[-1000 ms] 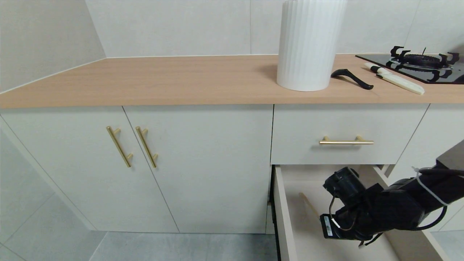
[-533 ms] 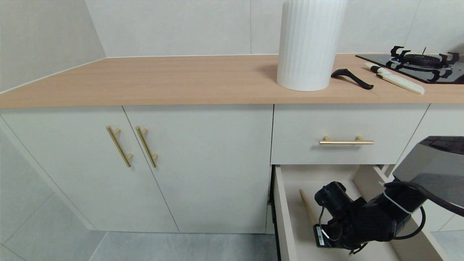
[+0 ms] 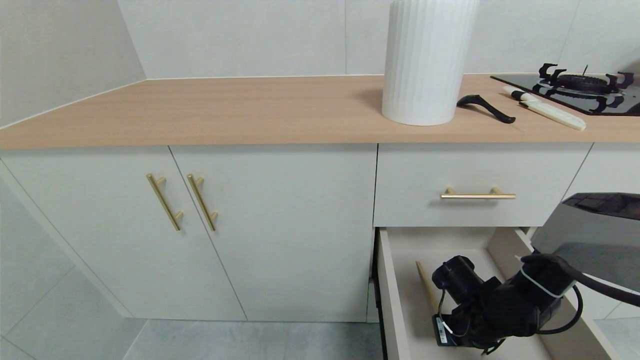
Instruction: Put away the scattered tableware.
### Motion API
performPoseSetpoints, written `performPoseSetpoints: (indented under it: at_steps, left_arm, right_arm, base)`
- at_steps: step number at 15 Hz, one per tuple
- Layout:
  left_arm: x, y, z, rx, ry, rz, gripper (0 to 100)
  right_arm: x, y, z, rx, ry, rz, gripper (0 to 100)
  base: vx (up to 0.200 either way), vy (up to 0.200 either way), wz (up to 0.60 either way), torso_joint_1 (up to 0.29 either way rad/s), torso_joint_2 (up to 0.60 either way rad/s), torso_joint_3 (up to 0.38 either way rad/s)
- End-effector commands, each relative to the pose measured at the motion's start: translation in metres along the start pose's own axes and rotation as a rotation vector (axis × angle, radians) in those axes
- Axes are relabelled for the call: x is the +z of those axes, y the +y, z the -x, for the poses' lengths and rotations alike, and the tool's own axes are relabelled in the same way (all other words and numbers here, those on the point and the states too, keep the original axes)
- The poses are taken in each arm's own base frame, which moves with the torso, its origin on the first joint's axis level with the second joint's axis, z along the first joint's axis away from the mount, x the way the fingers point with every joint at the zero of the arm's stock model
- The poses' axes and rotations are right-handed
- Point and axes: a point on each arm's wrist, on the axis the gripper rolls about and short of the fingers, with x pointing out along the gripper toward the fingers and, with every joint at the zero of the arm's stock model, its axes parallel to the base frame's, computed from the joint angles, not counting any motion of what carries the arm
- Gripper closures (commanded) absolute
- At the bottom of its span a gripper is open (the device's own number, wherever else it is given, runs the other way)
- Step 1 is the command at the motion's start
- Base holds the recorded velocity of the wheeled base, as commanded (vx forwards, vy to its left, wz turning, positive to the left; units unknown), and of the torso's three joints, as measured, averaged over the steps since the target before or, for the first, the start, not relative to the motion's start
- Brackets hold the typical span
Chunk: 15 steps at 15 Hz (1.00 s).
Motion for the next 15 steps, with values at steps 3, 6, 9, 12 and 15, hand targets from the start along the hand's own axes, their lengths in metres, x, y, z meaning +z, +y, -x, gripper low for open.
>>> performPoseSetpoints:
  at_steps: [3,6,9,12,15]
  left_arm:
    - [0.000,0.000,0.000,0.001,0.000,0.001,0]
    - [0.000,0.000,0.000,0.000,0.000,0.001,0]
    - [0.000,0.000,0.000,0.001,0.000,0.001,0]
    - [0.000,0.000,0.000,-0.002,0.000,0.001,0]
    - [0.000,0.000,0.000,0.001,0.000,0.001,0]
  right_arm:
    - [-0.001,0.000,0.000,-0.001,0.002,0.001,100]
    - [0.000,0.000,0.001,0.001,-0.001,0.001,0]
    - [-0.002,0.004,0.011,0.016,-0.017,0.015,0]
    - [0.007,0.001,0.078,0.115,-0.171,0.010,0]
    - [0.013,-0.029,0.168,0.114,-0.231,0.030,0]
  base:
    - [0.000,0.000,0.00,0.000,0.00,0.000]
    - [0.000,0.000,0.00,0.000,0.00,0.000]
    - [0.000,0.000,0.00,0.000,0.00,0.000]
    - [0.000,0.000,0.00,0.000,0.00,0.000]
    - [0.000,0.000,0.00,0.000,0.00,0.000]
